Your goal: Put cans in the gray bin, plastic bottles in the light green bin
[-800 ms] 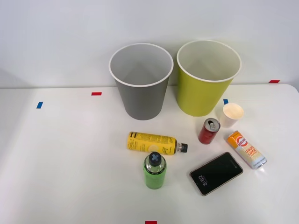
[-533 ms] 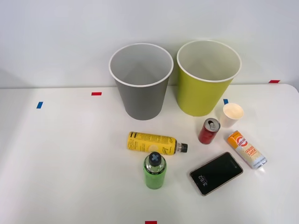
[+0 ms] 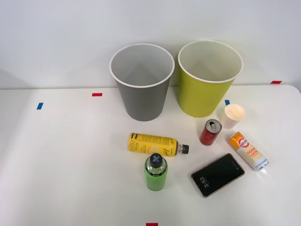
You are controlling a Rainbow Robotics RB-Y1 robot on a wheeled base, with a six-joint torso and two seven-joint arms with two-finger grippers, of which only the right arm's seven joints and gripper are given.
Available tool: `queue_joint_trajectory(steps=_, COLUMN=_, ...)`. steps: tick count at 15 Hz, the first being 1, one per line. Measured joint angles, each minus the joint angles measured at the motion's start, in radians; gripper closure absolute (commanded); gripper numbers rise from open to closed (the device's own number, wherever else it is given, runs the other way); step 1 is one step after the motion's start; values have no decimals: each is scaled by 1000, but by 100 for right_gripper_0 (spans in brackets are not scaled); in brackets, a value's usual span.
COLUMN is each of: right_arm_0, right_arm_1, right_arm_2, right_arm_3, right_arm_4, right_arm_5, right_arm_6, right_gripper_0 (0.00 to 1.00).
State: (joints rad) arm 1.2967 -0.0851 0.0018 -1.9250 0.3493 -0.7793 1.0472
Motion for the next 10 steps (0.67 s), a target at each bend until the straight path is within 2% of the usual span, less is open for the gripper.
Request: queue_joint_trajectory(steps=10, right_arm_0=-9, right_arm_1=2, right_arm_2=2, right_arm_3=-4, right_arm_4=0, right_arm_5=5, right_arm_6=0, right_gripper_0=0)
